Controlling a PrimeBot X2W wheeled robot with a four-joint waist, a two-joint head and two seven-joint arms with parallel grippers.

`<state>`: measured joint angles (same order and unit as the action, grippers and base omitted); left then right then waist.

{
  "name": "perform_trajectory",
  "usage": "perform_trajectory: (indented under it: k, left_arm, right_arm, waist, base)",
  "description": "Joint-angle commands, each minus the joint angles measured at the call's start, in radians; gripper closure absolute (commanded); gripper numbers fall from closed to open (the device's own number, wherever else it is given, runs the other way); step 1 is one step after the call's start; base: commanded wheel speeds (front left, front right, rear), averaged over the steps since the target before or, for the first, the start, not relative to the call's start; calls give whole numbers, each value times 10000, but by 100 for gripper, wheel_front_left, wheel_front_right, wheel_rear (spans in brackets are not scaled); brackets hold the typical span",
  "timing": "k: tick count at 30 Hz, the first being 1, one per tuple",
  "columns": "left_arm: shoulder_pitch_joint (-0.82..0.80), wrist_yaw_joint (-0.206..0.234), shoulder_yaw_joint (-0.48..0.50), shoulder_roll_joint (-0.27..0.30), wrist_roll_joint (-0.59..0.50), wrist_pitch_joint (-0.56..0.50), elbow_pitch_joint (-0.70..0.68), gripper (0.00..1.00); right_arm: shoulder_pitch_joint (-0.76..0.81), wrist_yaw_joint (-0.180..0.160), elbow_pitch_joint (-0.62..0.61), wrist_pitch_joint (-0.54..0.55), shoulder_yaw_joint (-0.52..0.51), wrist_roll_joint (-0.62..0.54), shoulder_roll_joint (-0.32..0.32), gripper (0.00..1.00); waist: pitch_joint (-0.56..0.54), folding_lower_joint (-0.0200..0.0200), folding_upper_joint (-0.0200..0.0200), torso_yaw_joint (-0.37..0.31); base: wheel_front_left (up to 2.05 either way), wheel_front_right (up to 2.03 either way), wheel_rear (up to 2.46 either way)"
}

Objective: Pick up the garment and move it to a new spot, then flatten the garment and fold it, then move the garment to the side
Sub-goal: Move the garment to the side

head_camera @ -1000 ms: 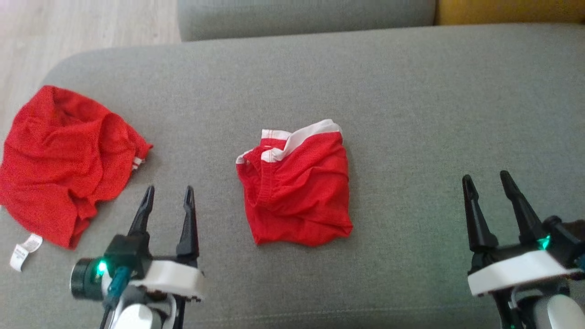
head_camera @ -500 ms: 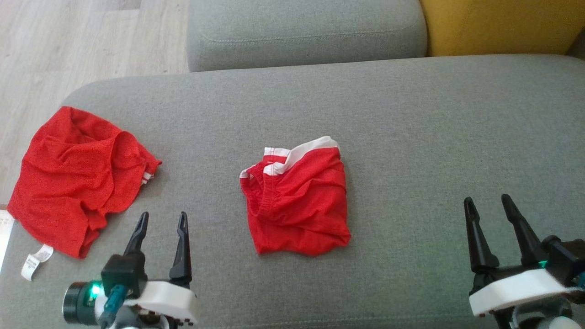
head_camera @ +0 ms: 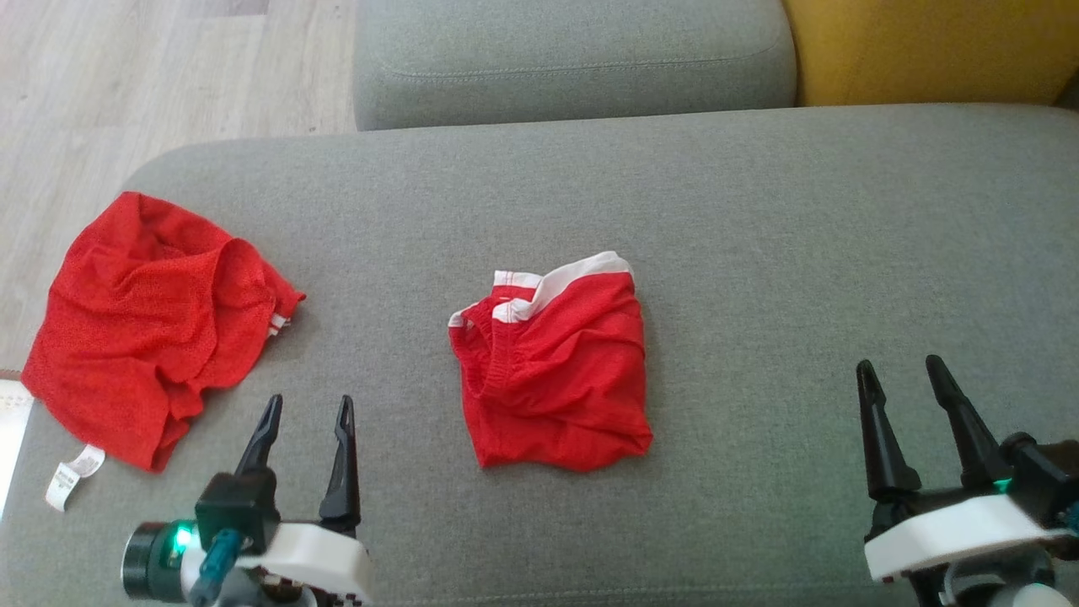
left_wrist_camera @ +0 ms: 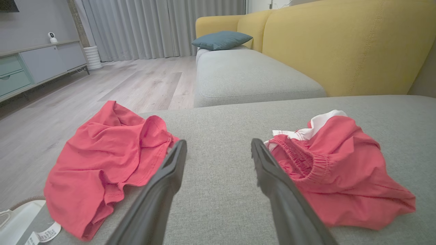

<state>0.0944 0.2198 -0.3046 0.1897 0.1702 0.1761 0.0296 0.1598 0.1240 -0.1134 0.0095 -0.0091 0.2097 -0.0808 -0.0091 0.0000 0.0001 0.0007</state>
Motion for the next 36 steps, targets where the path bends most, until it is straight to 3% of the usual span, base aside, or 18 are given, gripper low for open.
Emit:
perform_trajectory:
  k: [1,9,16,26,36]
  left_arm:
    - [-459,48,358,187,7,-4,-406,0]
    - [-727,56,280,198,-24,71,-422,0]
    - [-1469,-90,93,126,-131,306,-412,0]
    - [-2702,-336,-368,-373,-276,681,3,0]
    - [-3255,-446,-652,-804,-347,847,585,0]
  right_arm:
    - [-137,67,-367,28,167,-82,-94,0]
    - [-254,67,-208,94,169,-39,-69,0]
    - [-1111,67,437,96,479,132,-169,0]
    - [-3020,67,2555,60,1272,525,87,0]
    - [-4057,67,4996,437,2214,1070,243,0]
  waist:
    - [5,0,-1,13]
    - [197,0,-1,184]
    - [1026,0,-1,709]
    - [2239,0,-1,1649]
    - [2565,0,-1,2176]
  base:
    - [0,0,0]
    - [0,0,0]
    - [0,0,0]
    - [0,0,0]
    - [0,0,0]
